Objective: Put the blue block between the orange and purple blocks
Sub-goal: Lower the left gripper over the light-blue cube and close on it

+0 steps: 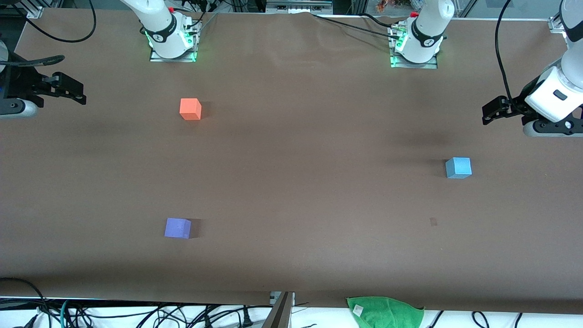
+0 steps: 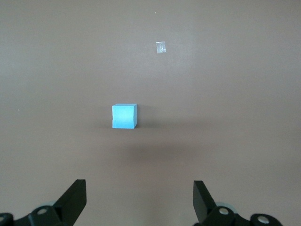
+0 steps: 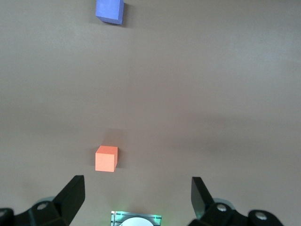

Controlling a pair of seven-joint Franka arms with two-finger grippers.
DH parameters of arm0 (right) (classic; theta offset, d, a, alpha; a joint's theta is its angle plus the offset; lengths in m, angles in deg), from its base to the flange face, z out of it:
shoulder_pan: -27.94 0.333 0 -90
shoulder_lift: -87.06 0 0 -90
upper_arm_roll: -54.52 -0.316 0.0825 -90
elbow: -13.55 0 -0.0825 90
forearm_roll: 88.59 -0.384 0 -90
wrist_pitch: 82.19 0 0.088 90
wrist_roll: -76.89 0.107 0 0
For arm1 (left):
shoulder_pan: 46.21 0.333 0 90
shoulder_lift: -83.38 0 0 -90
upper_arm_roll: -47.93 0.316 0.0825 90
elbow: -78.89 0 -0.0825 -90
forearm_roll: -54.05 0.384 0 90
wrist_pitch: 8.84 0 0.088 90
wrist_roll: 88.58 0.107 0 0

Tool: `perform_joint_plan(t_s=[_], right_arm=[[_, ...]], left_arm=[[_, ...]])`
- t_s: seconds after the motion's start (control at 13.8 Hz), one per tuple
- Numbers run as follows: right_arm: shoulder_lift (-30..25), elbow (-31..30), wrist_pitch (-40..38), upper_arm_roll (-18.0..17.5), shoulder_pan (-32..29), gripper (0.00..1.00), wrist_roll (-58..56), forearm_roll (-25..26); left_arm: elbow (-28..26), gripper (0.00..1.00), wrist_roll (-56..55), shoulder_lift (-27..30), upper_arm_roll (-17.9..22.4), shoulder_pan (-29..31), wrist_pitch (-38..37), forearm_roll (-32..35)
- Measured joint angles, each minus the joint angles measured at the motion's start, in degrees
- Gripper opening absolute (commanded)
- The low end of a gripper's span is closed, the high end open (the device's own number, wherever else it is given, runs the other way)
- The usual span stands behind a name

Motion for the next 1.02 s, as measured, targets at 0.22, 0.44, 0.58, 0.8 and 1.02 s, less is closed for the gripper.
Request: perform_joint_plan(t_s=[0.22,0.44,0.58,0.8,1.02], right_arm=[[0.0,0.0,0.0,0.0,0.0,1.0,0.0,0.0],[0.0,0.0,0.0,0.0,0.0,1.0,0.0,0.0],[0.0,0.0,0.0,0.0,0.0,1.0,0.0,0.0],[0.0,0.0,0.0,0.0,0.0,1.0,0.0,0.0],[0.0,0.0,0.0,0.0,0.0,1.0,0.0,0.0]], left_arm=[[-0.1,1.0,1.6,-3.4,0.3,1.9,0.3,0.0],[-0.5,1.0,3.9,-9.4,0.4,3.8,4.9,0.1],[-0.9,1.0,5.5,-13.5,0.4,4.8,9.8,2.7],[-5.2,1.0,6.2,-17.2,0.4,5.9,19.5,4.4],[-14.8,1.0,6.3,-17.9,0.4,6.5,34.1,4.5]])
